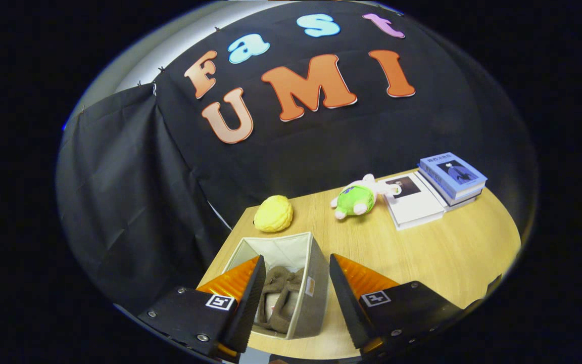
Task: Open the storage box then place both shoes into the box .Put the left shoe in first, then the right shoe, with the right side of both shoes facing outward in a uniform manner.
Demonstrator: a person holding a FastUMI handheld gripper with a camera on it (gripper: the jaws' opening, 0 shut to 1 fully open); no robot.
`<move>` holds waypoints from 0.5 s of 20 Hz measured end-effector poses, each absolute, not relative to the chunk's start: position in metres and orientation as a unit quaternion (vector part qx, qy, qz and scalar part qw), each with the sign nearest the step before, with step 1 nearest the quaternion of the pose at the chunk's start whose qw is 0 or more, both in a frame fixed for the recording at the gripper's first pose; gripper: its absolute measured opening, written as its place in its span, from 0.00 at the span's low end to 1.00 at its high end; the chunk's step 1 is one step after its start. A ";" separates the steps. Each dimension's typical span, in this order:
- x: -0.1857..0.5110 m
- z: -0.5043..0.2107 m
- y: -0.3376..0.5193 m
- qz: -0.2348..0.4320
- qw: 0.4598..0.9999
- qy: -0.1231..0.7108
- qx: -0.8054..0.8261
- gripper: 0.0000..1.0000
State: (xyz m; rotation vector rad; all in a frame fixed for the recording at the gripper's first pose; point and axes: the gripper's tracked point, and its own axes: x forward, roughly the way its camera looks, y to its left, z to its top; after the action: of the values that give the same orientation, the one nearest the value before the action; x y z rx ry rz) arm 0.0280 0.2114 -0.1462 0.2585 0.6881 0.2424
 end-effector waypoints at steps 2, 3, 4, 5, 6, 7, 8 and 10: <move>0.026 -0.129 0.191 0.118 0.941 0.299 0.107 0.79; 0.024 -0.120 0.181 0.119 0.947 0.280 0.099 0.81; 0.021 -0.109 0.172 0.121 0.953 0.260 0.094 0.81; 0.018 -0.100 0.165 0.124 0.958 0.241 0.093 0.81; 0.014 -0.092 0.155 0.126 0.962 0.226 0.090 0.81; 0.012 -0.085 0.145 0.125 0.966 0.211 0.084 0.81; 0.008 -0.075 0.134 0.123 0.970 0.197 0.076 0.81; 0.002 -0.061 0.116 0.125 0.976 0.171 0.057 0.81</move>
State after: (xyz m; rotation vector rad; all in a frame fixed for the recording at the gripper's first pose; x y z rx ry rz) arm 0.0015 0.1163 -0.0607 0.1147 0.3449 0.2524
